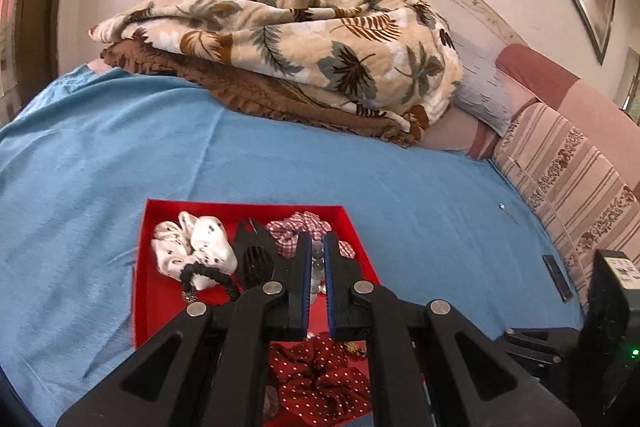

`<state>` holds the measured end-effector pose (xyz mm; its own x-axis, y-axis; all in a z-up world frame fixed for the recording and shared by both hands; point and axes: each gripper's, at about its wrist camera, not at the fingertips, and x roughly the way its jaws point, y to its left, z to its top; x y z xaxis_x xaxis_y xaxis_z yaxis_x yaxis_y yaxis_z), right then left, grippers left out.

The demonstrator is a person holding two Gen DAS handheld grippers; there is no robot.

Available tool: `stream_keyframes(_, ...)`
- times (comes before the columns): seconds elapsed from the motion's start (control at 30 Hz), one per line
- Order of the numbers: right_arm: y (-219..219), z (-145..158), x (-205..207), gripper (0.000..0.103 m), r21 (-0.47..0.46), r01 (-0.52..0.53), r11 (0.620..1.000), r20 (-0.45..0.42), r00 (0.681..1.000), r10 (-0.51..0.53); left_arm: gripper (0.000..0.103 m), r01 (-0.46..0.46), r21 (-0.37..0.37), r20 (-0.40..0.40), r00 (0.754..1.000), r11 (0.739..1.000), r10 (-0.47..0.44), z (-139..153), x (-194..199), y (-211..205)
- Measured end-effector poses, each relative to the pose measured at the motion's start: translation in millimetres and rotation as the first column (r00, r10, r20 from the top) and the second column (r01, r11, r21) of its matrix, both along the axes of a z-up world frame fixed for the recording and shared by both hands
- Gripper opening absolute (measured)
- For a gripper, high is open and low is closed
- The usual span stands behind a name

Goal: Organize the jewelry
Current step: 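Lower both bracelets into the red tray and open both grippers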

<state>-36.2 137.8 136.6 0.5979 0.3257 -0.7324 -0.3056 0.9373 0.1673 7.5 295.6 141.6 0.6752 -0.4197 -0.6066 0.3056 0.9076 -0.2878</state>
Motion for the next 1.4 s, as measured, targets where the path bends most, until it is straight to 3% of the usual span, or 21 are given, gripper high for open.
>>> stream_keyframes(0.27,4,-4,10,0.012,-0.019,0.006,1.0,-0.007,1.0,-0.007,0.006,0.016,-0.015,-0.066,0.998,1.0,-0.017,-17,10,-2)
stream_keyframes(0.63,10,-13,34,0.013,-0.027,0.025,0.999,-0.037,0.999,-0.026,0.006,-0.067,0.069,-0.137,0.988,0.995,0.076,-38,25,8)
stream_keyframes(0.97,17,-23,88,0.013,-0.021,0.059,0.998,-0.091,0.994,-0.061,0.006,-0.101,0.089,-0.198,0.973,0.991,0.117,-52,27,17)
stream_keyframes(1.4,30,-49,142,0.013,-0.064,0.067,0.996,-0.158,0.984,-0.077,0.006,-0.083,0.204,-0.225,0.966,0.975,0.13,-68,18,8)
